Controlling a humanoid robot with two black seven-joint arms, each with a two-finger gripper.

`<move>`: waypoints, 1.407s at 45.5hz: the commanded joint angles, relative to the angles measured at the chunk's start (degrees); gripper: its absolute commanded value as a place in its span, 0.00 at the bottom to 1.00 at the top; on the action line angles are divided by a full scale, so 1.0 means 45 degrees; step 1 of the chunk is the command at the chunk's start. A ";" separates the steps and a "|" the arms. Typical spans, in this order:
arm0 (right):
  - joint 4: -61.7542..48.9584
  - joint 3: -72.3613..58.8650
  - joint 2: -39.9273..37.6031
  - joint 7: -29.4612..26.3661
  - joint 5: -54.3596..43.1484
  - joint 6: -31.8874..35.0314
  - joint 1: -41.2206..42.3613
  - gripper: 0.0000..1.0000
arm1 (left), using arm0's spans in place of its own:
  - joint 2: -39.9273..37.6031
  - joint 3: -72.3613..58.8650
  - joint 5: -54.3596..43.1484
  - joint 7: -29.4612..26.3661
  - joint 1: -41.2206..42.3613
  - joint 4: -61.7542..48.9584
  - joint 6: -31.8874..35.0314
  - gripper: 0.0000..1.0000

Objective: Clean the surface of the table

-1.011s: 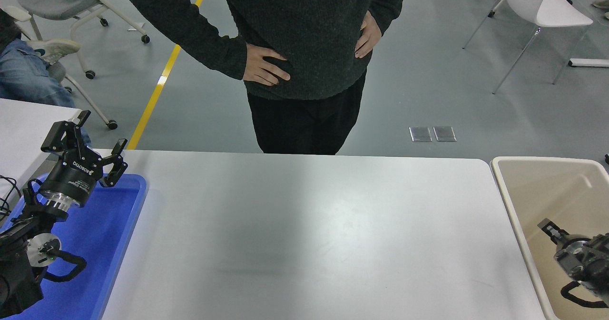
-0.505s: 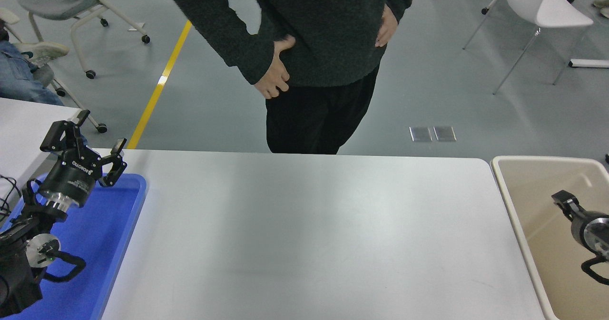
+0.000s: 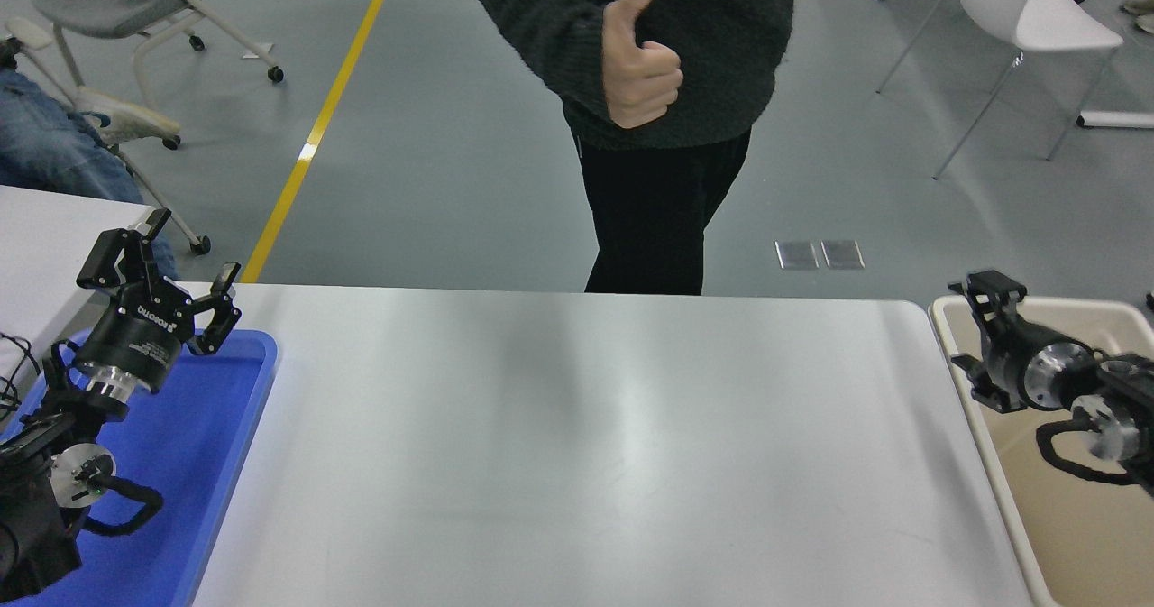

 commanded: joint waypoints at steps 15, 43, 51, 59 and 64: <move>0.0499 0.4585 0.4274 0.4159 -0.0784 -0.0105 -0.1911 1.00 | -0.0004 0.0000 0.0000 0.0000 -0.0001 0.0004 0.0000 1.00; 0.0479 0.5836 0.4724 0.5038 -0.3947 -0.0046 -0.3162 1.00 | -0.0004 0.0000 0.0000 0.0000 -0.0001 0.0004 0.0000 1.00; 0.0441 0.5816 0.4743 0.5039 -0.4163 -0.0046 -0.3260 1.00 | -0.0004 0.0000 0.0000 0.0000 -0.0001 0.0004 0.0000 1.00; 0.0401 0.5758 0.4939 0.5039 -0.4163 -0.0046 -0.3260 1.00 | -0.0004 0.0000 0.0000 0.0000 -0.0001 0.0004 0.0000 1.00; 0.0382 0.5758 0.4958 0.5039 -0.4183 -0.0046 -0.3260 1.00 | -0.0004 0.0000 0.0000 0.0000 -0.0001 0.0004 0.0000 1.00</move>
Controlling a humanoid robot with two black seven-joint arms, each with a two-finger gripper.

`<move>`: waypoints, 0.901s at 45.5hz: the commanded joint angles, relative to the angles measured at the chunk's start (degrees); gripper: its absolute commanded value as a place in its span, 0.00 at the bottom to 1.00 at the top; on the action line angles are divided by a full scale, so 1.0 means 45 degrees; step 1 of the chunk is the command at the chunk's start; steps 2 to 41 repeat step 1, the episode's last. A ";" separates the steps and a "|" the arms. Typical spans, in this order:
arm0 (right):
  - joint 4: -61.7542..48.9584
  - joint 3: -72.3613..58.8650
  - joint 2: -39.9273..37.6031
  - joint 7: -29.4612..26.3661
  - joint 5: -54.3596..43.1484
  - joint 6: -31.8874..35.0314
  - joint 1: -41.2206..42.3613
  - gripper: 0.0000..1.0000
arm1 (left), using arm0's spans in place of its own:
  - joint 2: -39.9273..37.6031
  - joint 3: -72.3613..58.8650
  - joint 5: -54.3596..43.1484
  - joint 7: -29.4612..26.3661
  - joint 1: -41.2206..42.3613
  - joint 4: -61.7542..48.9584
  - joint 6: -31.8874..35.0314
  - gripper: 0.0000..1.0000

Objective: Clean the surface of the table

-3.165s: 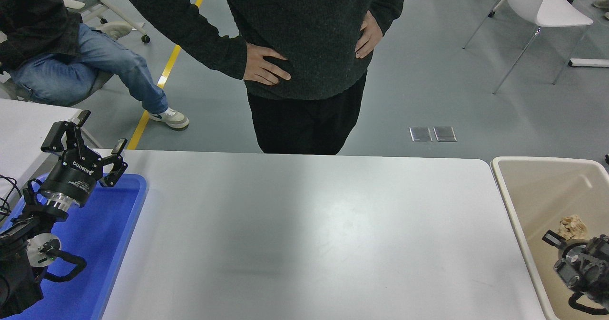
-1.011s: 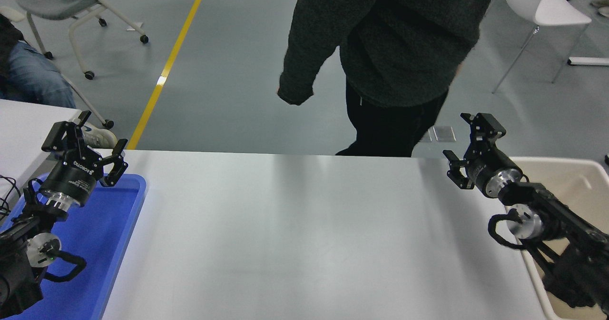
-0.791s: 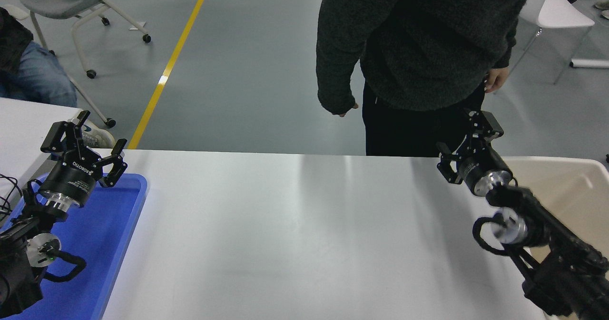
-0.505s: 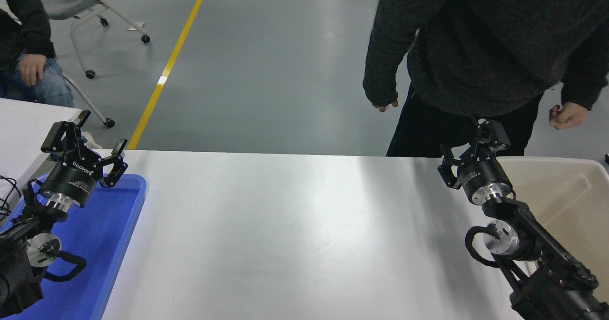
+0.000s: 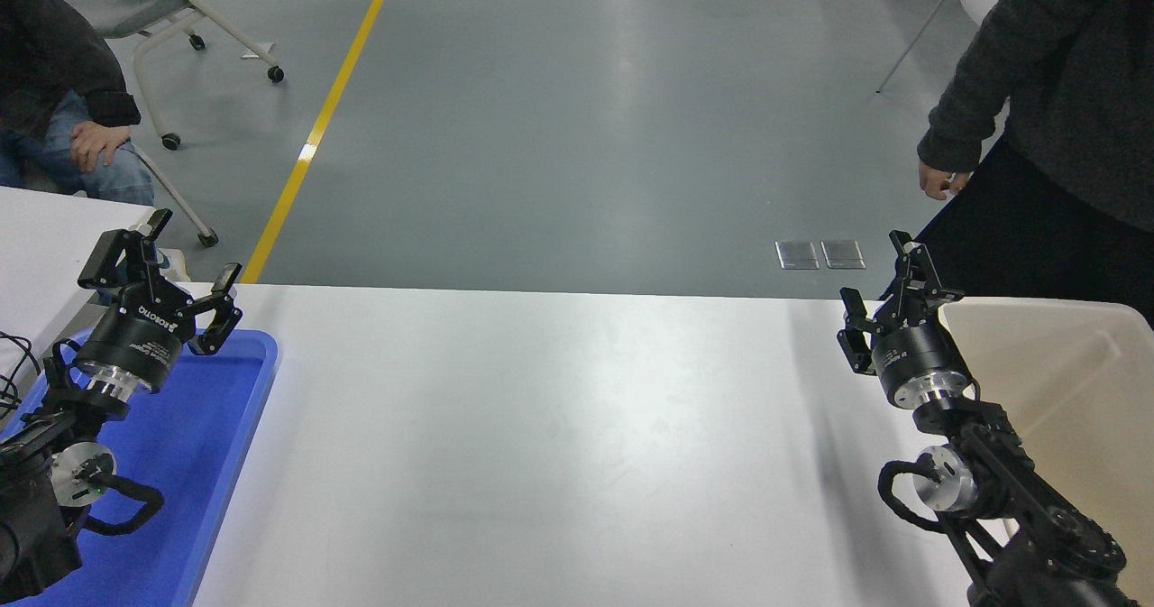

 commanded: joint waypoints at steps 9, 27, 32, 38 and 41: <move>-0.0044 -0.0038 0.0158 0.0049 -0.0176 0.0001 -0.0054 1.00 | 0.0000 0.0000 0.0000 0.0000 0.0000 -0.0001 0.0000 1.00; -0.0044 -0.0038 0.0158 0.0049 -0.0176 0.0001 -0.0054 1.00 | 0.0000 0.0000 0.0000 0.0000 0.0000 -0.0001 0.0000 1.00; -0.0044 -0.0038 0.0158 0.0049 -0.0176 0.0001 -0.0054 1.00 | 0.0000 0.0000 0.0000 0.0000 0.0000 -0.0001 0.0000 1.00; -0.0044 -0.0038 0.0158 0.0049 -0.0176 0.0001 -0.0054 1.00 | 0.0000 0.0000 0.0000 0.0000 0.0000 -0.0001 0.0000 1.00; -0.0044 -0.0038 0.0158 0.0049 -0.0176 0.0001 -0.0054 1.00 | 0.0000 0.0000 0.0000 0.0000 0.0000 -0.0001 0.0000 1.00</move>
